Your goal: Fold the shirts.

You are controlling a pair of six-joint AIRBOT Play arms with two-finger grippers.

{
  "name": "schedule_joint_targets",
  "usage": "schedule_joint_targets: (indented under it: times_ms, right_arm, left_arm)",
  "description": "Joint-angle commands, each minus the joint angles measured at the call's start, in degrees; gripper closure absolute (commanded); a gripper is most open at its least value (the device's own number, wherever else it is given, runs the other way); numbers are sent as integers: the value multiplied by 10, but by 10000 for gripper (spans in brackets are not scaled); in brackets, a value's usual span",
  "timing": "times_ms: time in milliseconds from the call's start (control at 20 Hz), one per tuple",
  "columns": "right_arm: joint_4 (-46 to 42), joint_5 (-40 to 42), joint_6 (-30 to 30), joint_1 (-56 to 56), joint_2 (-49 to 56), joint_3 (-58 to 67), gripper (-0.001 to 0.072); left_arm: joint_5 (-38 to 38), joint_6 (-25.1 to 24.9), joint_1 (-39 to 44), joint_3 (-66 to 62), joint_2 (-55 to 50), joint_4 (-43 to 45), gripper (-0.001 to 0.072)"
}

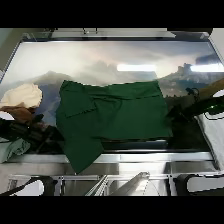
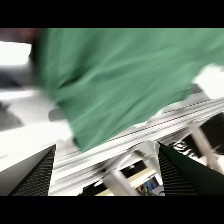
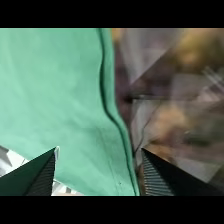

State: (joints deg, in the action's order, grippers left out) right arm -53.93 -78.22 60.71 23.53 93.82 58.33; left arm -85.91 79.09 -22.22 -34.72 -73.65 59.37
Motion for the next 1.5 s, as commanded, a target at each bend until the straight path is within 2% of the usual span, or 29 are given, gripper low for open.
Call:
schedule_joint_targets:
  times_ms: [0, 150, 300, 400, 450, 600, 650, 700, 750, 800, 850, 900, 1150, 1250, 1450]
  right_arm:
    - [-24, 13, -12, 1, 2, -44, 117]
    - [-9, 10, -16, -2, 9, -64, 117]
    - [5, -13, -21, -2, 10, -64, 117]
    - [19, -17, -23, -2, 10, -64, 117]
    - [25, -18, -24, -2, 10, -64, 117]
    - [28, -18, -24, -2, 10, -64, 118]
    - [28, -18, -24, -2, 10, -64, 149]
    - [28, -22, -24, -2, 10, -64, 258]
    - [28, -31, -24, -2, 10, -64, 370]
    - [28, -43, -24, -2, 10, -64, 378]
    - [30, -49, -24, -2, 10, -64, 504]
    - [30, -53, -24, -2, 9, -64, 691]
    - [33, -59, -24, 0, -10, -61, 690]
    - [76, -73, -25, 0, -32, -60, 690]
    - [302, -169, -99, 0, -132, -43, 690]
  left_arm:
    - [12, 21, 0, 50, 40, 50, 13]
    - [100, 20, 1, 49, 39, 39, 13]
    - [192, -37, 2, 49, -7, -62, 13]
    - [195, -64, 2, 39, -58, -81, 37]
    - [185, -77, -2, 27, -72, -79, 141]
    - [176, -82, -2, -14, -99, -87, 146]
    - [168, -82, 7, -27, -103, -86, 248]
    - [155, -88, 19, -37, -106, -86, 405]
    - [142, -97, 33, -45, -106, -86, 525]
    - [129, -101, 47, -52, -106, -85, 607]
    - [117, -101, 58, -59, -106, -84, 679]
    - [107, -101, 63, -67, -106, -84, 684]
    - [50, -100, 33, -107, -82, -84, 684]
    - [34, -96, 10, -118, -40, -105, 684]
    - [-51, -155, -45, -196, 82, -335, 685]
